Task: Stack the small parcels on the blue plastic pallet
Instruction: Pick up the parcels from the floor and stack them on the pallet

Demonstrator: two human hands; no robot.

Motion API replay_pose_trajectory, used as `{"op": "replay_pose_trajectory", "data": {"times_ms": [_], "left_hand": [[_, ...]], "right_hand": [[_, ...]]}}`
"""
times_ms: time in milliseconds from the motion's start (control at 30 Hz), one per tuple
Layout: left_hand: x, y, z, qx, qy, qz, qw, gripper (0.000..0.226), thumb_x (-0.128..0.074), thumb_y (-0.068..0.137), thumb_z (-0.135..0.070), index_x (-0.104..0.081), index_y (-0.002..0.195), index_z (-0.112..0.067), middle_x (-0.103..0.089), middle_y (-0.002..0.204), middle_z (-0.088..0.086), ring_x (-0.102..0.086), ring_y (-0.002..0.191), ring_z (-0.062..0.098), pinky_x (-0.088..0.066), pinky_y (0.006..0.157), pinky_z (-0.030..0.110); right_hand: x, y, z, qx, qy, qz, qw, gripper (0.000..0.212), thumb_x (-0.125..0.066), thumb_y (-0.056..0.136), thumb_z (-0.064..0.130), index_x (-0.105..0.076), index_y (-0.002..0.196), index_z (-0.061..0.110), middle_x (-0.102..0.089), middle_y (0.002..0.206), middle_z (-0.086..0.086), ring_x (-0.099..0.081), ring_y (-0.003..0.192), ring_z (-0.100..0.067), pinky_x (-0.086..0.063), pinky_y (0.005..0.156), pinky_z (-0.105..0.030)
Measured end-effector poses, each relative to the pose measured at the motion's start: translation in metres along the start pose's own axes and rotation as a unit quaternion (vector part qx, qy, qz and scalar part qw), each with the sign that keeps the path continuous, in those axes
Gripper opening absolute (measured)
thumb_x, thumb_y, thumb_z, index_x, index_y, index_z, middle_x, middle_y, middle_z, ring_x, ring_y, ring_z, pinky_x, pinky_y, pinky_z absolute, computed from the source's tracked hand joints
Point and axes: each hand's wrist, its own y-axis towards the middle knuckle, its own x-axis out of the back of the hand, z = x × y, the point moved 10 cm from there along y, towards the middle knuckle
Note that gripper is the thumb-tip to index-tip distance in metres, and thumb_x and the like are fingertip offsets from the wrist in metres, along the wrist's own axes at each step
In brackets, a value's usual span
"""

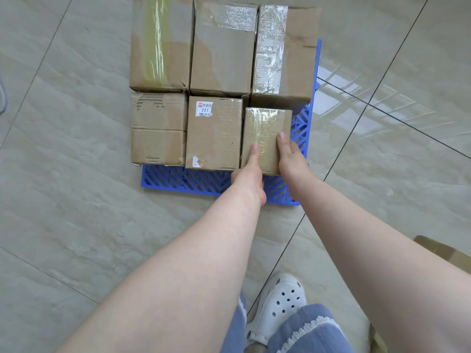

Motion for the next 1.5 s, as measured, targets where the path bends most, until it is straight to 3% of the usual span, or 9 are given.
{"op": "replay_pose_trajectory", "data": {"times_ms": [300,400,467,567,633,733,933,1233,1500], "left_hand": [[0.007,-0.019,0.004,0.013,0.055,-0.003,0.998,0.082,-0.068,0.076,-0.062,-0.045,0.140,-0.015,-0.055,0.138,0.001,-0.057,0.120,0.020,-0.043,0.102,0.028],[0.018,-0.047,0.007,0.018,0.112,-0.031,0.993,0.091,-0.068,0.076,-0.063,-0.036,0.146,-0.014,-0.046,0.146,0.007,-0.053,0.126,0.025,-0.047,0.096,0.030],[0.024,-0.075,0.009,0.012,0.152,-0.039,0.988,0.092,-0.070,0.076,-0.060,-0.035,0.146,-0.011,-0.049,0.141,0.011,-0.055,0.123,0.025,-0.050,0.096,0.032],[0.026,-0.126,0.011,0.004,0.175,-0.009,0.985,0.057,-0.068,0.084,-0.050,-0.054,0.117,-0.006,-0.058,0.118,0.011,-0.058,0.117,0.022,-0.049,0.100,0.032],[0.021,-0.163,0.011,-0.004,0.178,0.029,0.984,0.047,-0.065,0.089,-0.043,-0.057,0.115,-0.006,-0.058,0.112,0.008,-0.058,0.113,0.020,-0.049,0.096,0.029],[0.017,-0.219,0.009,-0.031,0.184,0.074,0.980,0.045,-0.063,0.092,-0.037,-0.055,0.124,-0.007,-0.062,0.112,0.006,-0.060,0.107,0.019,-0.048,0.094,0.029],[0.012,-0.346,0.015,-0.051,0.242,0.139,0.959,0.019,-0.064,0.091,-0.028,-0.061,0.106,-0.017,-0.068,0.108,0.004,-0.064,0.103,0.018,-0.050,0.090,0.026],[0.013,-0.560,0.048,-0.078,0.380,0.245,0.888,0.008,-0.064,0.092,-0.021,-0.062,0.099,-0.018,-0.068,0.107,0.007,-0.064,0.105,0.021,-0.047,0.095,0.028],[0.034,-0.680,0.128,-0.062,0.514,0.308,0.798,0.022,-0.063,0.093,-0.021,-0.061,0.113,-0.015,-0.069,0.107,0.005,-0.064,0.103,0.020,-0.050,0.093,0.027]], "right_hand": [[0.008,-0.008,-0.004,-0.031,-0.032,0.016,0.999,0.069,-0.036,0.097,0.058,-0.035,0.149,0.013,-0.045,0.148,-0.005,-0.047,0.130,-0.023,-0.034,0.112,-0.040],[0.024,-0.030,-0.008,-0.056,-0.028,-0.011,0.998,0.068,-0.037,0.098,0.056,-0.037,0.147,0.010,-0.050,0.139,-0.006,-0.053,0.103,-0.020,-0.045,0.089,-0.034],[0.043,-0.056,-0.009,-0.067,0.004,-0.041,0.997,0.063,-0.038,0.099,0.052,-0.044,0.141,0.004,-0.056,0.128,-0.006,-0.054,0.101,-0.021,-0.044,0.088,-0.034],[0.069,-0.103,-0.014,-0.091,0.078,-0.068,0.990,0.057,-0.041,0.100,0.048,-0.054,0.128,0.000,-0.059,0.099,-0.004,-0.053,0.099,-0.021,-0.043,0.101,-0.044],[0.081,-0.140,-0.012,-0.107,0.133,-0.071,0.983,0.052,-0.042,0.100,0.047,-0.057,0.123,0.003,-0.055,0.088,0.001,-0.052,0.096,-0.020,-0.045,0.099,-0.042],[0.093,-0.198,0.000,-0.114,0.222,-0.059,0.967,0.048,-0.042,0.101,0.045,-0.058,0.126,0.007,-0.061,0.107,-0.004,-0.057,0.104,-0.021,-0.047,0.098,-0.040],[0.132,-0.325,0.022,-0.115,0.321,-0.083,0.936,0.046,-0.043,0.101,0.042,-0.059,0.123,0.005,-0.064,0.119,-0.013,-0.061,0.105,-0.022,-0.050,0.091,-0.034],[0.212,-0.564,0.034,-0.078,0.478,-0.204,0.851,0.034,-0.048,0.100,0.038,-0.059,0.114,0.009,-0.064,0.111,-0.011,-0.062,0.103,-0.022,-0.050,0.092,-0.035],[0.248,-0.717,-0.036,-0.075,0.553,-0.250,0.791,0.025,-0.053,0.098,0.037,-0.063,0.104,0.014,-0.066,0.103,-0.007,-0.064,0.083,-0.013,-0.051,0.073,-0.024]]}}
